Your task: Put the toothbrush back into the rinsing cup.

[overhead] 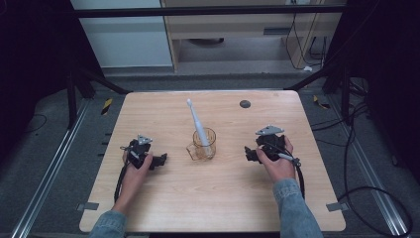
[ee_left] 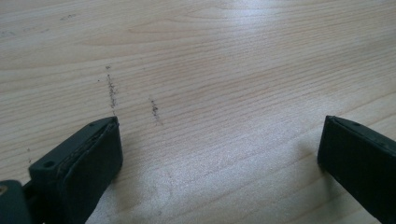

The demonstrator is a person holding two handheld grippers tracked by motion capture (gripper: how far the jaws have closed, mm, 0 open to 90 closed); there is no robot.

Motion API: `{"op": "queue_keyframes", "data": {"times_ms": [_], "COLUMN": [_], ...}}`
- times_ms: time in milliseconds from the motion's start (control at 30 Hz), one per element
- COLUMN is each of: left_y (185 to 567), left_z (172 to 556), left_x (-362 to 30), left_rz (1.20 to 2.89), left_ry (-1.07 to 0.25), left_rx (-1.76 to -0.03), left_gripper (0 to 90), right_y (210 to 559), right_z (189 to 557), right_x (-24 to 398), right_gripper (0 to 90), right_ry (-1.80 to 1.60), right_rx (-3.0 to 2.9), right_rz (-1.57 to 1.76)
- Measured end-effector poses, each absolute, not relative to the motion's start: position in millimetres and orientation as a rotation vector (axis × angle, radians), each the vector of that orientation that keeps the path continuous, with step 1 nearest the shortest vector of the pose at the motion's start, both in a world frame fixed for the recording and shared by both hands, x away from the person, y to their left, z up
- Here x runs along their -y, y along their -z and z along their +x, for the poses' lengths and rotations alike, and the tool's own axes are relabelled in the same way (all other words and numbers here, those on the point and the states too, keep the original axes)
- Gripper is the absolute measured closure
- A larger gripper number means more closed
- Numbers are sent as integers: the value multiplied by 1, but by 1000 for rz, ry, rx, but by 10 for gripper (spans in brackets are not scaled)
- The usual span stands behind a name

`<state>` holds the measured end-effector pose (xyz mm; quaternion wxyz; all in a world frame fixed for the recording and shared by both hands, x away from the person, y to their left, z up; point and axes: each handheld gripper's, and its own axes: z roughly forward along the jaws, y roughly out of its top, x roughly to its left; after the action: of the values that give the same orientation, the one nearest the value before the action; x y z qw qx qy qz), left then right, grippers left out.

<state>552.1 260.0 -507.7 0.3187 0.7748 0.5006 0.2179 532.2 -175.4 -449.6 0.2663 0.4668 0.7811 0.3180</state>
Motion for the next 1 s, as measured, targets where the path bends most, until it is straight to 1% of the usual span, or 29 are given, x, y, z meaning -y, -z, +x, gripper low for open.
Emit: {"op": "queue_keyframes", "data": {"times_ms": [333,667,1000], "left_y": [508,508,508], "left_z": [552,552,552], "left_x": [-260,-260,-260], "left_rz": [2038,2038,2038], "left_ry": [-573,-573,-573], "left_rx": [-1317,-1317,-1317], "left_gripper": [0,0,0], "right_y": [463,483,494], "right_z": [542,555,564], "right_x": [188,219,227], "right_gripper": [72,88,83], "right_ry": [-820,-897,-875], "right_rx": [-2110,-1954,-1904], "right_rz": [1305,1470,1556]}}
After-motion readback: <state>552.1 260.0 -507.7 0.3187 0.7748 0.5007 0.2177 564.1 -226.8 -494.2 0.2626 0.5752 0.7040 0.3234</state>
